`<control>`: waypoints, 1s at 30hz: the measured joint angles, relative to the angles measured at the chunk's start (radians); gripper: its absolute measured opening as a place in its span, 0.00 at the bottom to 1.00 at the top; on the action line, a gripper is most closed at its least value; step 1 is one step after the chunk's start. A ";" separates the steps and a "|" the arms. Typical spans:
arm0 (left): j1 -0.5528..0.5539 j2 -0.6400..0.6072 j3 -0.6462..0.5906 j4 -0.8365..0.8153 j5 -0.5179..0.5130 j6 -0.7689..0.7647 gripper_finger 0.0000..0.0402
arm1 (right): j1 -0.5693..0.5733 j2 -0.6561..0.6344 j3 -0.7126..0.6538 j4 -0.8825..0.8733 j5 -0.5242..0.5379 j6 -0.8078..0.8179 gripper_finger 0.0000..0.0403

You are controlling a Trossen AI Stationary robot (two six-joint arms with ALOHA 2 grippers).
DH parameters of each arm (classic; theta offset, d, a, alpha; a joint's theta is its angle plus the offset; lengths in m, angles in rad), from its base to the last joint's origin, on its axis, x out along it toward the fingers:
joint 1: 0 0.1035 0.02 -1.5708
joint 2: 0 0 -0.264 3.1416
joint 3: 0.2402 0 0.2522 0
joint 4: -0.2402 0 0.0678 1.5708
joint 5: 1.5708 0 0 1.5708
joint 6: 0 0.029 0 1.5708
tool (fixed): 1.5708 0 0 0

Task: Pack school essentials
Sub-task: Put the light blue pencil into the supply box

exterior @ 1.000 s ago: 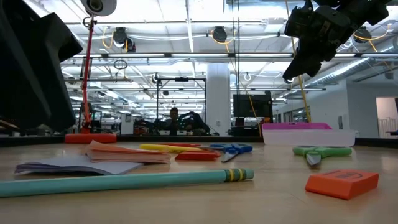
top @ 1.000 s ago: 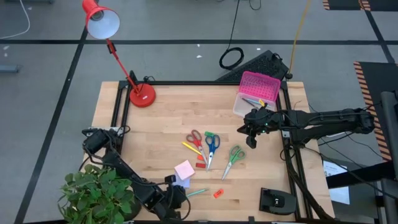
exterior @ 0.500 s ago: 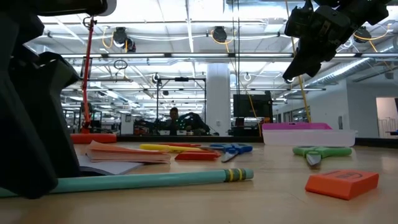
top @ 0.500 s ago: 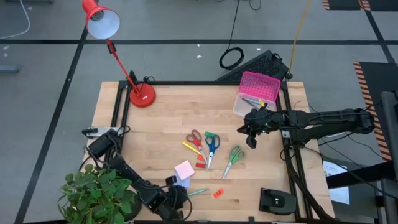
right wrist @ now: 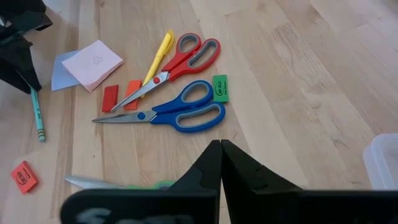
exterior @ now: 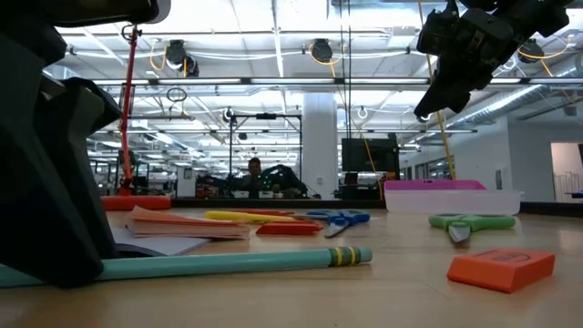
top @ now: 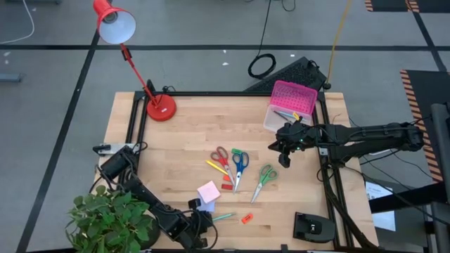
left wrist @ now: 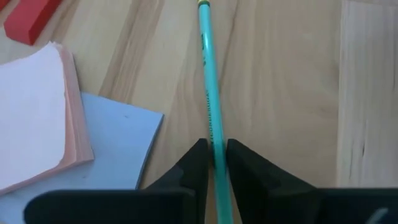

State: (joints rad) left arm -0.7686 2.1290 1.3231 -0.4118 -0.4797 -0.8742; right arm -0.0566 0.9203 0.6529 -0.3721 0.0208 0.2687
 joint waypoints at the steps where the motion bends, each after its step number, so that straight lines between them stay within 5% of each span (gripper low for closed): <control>1: 0.000 0.002 0.000 -0.003 -0.001 -0.002 0.15 | 0.000 0.000 0.000 0.000 0.000 0.000 0.00; 30: -0.002 -0.021 -0.005 -0.002 -0.018 0.031 0.07 | 0.000 0.000 0.000 -0.001 0.000 -0.004 0.00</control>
State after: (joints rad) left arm -0.7708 2.1084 1.3183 -0.4137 -0.4980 -0.8436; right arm -0.0570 0.9203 0.6529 -0.3733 0.0212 0.2646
